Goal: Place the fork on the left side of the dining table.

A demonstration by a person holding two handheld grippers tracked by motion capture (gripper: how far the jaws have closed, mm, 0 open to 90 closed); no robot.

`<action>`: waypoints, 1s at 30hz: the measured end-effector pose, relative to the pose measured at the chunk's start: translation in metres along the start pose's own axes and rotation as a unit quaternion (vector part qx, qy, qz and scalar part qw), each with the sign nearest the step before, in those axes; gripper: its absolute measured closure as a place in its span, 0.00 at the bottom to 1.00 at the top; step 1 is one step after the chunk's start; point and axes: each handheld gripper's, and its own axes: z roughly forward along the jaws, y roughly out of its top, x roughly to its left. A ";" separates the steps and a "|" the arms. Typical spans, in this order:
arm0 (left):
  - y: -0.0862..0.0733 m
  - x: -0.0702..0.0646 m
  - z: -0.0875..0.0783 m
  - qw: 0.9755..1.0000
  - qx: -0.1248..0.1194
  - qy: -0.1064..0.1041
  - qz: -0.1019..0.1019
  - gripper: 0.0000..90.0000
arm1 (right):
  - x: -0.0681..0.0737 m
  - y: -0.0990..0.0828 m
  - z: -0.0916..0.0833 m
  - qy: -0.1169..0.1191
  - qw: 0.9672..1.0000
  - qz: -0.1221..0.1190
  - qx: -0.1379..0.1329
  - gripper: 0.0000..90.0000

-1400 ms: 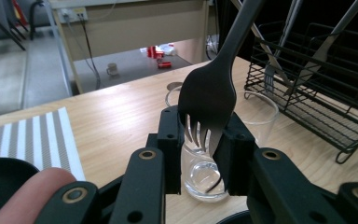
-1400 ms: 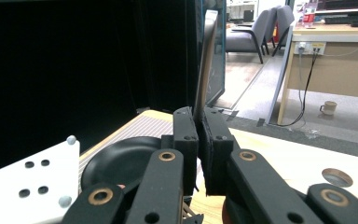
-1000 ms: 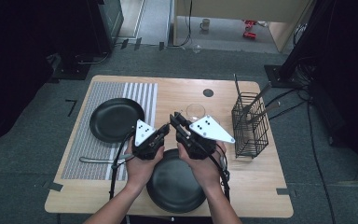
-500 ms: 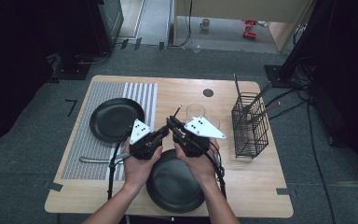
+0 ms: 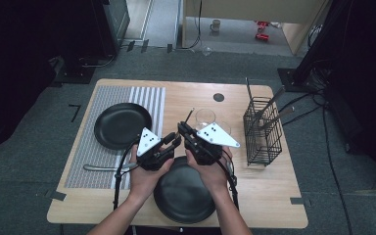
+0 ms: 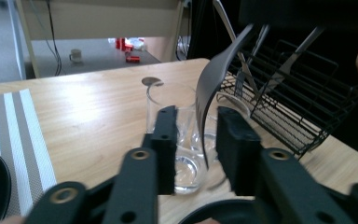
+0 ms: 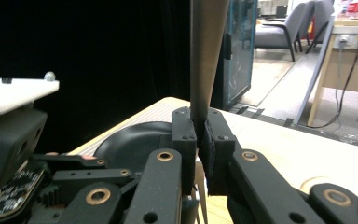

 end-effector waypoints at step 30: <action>0.015 0.016 -0.034 0.999 -0.029 -0.003 0.032 0.40 | -0.011 -0.010 0.000 -0.029 0.999 -0.005 0.026 0.95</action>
